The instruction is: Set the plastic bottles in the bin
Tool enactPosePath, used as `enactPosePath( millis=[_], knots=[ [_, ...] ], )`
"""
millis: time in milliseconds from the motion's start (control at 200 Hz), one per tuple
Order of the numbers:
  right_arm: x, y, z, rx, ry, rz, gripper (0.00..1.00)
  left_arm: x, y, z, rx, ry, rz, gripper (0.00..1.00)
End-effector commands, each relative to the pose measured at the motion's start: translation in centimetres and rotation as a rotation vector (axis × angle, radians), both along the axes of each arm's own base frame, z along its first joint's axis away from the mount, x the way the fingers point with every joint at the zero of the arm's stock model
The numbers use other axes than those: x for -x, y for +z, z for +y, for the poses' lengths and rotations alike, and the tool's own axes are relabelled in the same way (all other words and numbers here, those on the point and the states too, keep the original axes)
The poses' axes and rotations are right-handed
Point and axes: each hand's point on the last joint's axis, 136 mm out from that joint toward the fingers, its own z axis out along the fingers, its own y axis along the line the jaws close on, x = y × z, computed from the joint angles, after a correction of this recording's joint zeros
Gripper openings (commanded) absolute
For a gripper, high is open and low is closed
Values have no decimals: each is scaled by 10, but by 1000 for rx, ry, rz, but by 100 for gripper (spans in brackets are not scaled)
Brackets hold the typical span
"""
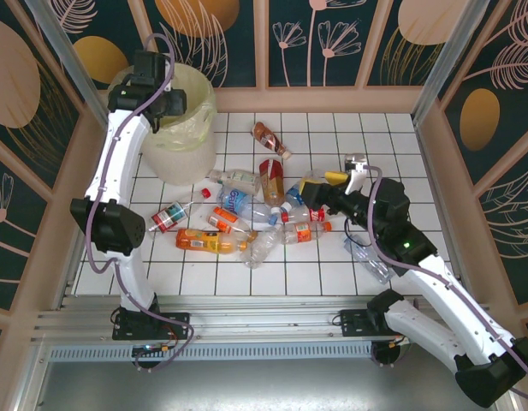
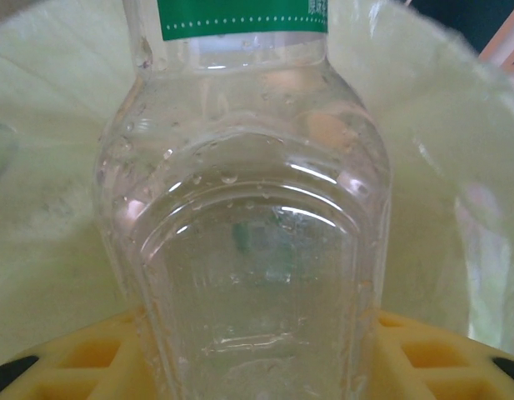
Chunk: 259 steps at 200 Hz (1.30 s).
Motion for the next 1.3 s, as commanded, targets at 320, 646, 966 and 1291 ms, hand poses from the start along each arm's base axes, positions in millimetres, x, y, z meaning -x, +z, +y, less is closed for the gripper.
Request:
enactPosePath(
  millis=[320, 646, 966, 1291],
  knots=[
    [-1, -11, -1, 33, -9, 12, 92, -12, -61, 0, 19, -5, 140, 53],
    [-3, -16, -1, 34, -14, 23, 92, -11, -64, -1, 51, 1, 156, 61],
    [-1, -19, -1, 30, -12, 29, 92, -7, -42, -1, 67, 6, 109, 75],
    [1, -19, -2, 27, -9, 29, 92, -1, 16, 4, 85, 27, -39, 94]
  ],
)
